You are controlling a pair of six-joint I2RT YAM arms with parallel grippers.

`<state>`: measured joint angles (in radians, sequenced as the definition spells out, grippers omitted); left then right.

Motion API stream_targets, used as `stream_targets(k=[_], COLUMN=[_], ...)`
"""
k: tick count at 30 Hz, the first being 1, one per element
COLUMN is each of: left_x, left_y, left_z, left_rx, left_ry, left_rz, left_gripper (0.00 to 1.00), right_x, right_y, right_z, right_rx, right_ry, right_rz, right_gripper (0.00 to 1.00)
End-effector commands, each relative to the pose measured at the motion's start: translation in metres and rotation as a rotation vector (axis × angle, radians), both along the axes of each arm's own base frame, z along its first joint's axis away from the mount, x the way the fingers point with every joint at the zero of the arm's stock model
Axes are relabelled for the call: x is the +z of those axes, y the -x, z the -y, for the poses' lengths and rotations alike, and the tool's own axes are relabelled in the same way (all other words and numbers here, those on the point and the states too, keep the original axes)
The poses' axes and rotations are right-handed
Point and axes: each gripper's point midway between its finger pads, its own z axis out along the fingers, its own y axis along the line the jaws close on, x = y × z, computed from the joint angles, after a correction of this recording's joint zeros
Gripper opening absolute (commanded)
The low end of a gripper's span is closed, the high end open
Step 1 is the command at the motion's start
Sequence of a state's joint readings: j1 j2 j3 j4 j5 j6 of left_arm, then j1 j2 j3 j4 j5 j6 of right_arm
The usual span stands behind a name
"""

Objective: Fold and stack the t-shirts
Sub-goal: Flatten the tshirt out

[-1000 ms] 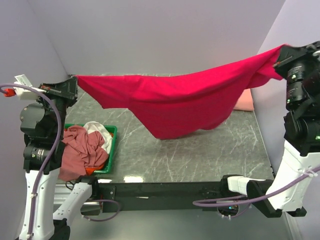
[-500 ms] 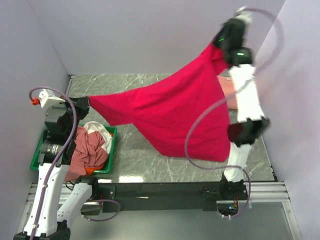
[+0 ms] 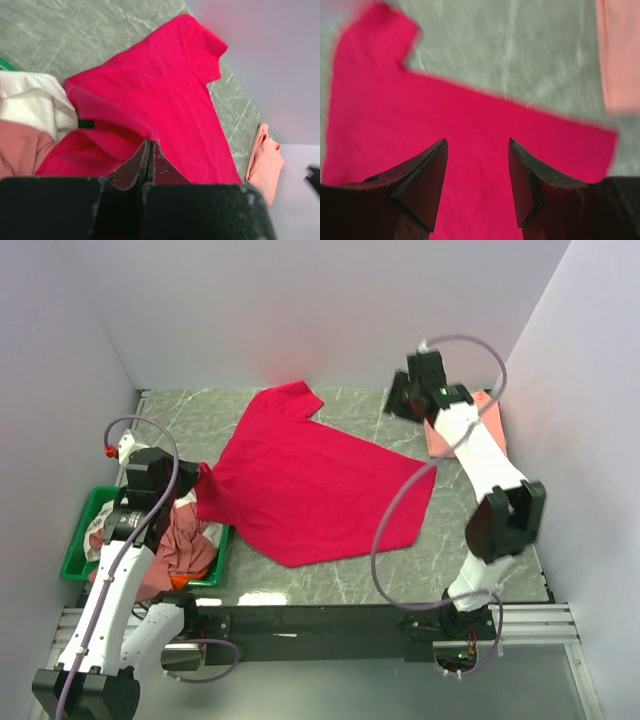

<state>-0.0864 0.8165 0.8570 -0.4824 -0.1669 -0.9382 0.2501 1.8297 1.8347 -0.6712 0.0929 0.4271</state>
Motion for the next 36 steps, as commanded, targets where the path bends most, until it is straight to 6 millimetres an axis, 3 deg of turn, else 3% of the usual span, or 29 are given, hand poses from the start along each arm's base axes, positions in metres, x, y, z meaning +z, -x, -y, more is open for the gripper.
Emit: stream_targets(k=[1, 2, 4, 5, 11, 21, 36], left_x=[0.009, 0.008, 0.002, 0.002, 0.003, 0.001, 0.005], left_y=[-0.007, -0.008, -0.009, -0.011, -0.018, -0.019, -0.014], left_z=[0.006, 0.006, 0.007, 0.009, 0.013, 0.015, 0.012], left_rx=[-0.019, -0.021, -0.029, -0.037, -0.073, -0.082, -0.066], left_ry=[0.038, 0.035, 0.033, 0.032, 0.021, 0.027, 0.022], left_rz=[0.057, 0.055, 0.042, 0.046, 0.046, 0.048, 0.057], left_gripper=[0.01, 0.01, 0.01, 0.01, 0.01, 0.01, 0.01], right_x=[-0.015, -0.051, -0.069, -0.099, -0.146, -0.195, -0.23], right_y=[0.06, 0.082, 0.107, 0.127, 0.167, 0.188, 0.191], right_z=[0.005, 0.009, 0.016, 0.022, 0.049, 0.06, 0.072], right_rx=[0.015, 0.005, -0.002, -0.013, -0.076, -0.135, -0.163], right_ry=[-0.051, -0.042, -0.041, -0.022, 0.009, 0.009, 0.042], right_rz=[-0.08, -0.175, -0.213, -0.282, -0.395, -0.531, -0.618], right_gripper=[0.59, 0.59, 0.59, 0.59, 0.58, 0.56, 0.49])
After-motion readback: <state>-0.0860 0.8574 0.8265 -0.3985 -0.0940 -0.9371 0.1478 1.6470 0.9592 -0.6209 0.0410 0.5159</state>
